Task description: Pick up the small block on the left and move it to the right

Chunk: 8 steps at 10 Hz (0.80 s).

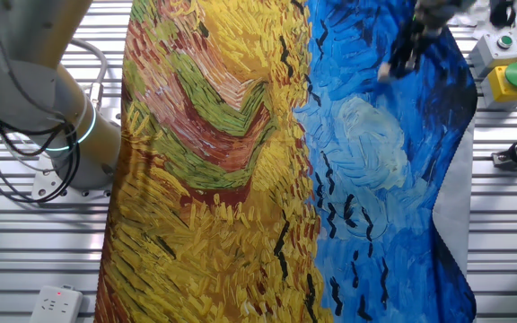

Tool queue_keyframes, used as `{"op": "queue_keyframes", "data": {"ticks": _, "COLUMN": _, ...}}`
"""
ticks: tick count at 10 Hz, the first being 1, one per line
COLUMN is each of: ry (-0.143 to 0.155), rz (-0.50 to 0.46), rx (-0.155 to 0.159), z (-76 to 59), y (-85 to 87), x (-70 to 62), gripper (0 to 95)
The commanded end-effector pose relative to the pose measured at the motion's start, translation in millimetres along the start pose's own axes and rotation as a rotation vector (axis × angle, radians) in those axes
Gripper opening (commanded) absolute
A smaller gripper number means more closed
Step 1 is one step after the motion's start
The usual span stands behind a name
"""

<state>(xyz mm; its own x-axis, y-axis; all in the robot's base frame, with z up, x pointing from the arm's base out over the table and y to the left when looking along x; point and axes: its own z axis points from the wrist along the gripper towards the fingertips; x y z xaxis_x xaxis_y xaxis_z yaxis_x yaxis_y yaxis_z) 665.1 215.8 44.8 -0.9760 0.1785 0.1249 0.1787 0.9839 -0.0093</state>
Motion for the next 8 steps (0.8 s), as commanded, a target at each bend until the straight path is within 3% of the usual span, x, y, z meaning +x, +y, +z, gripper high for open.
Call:
{"op": "queue_keyframes", "data": {"ticks": 1, "ry": 0.0, "rz": 0.004, "rx": -0.002, "z": 0.0, "y": 1.1, "x": -0.4, "gripper": 0.0}}
{"op": "queue_keyframes", "data": {"ticks": 6, "ry": -0.003, "rz": 0.008, "rx": -0.001, "z": 0.6, "y": 1.0, "x": -0.5, "gripper": 0.0}}
{"op": "queue_keyframes", "data": {"ticks": 8, "ry": -0.007, "rz": 0.018, "rx": -0.002, "z": 8.6, "y": 1.2, "x": -2.0, "gripper": 0.0}}
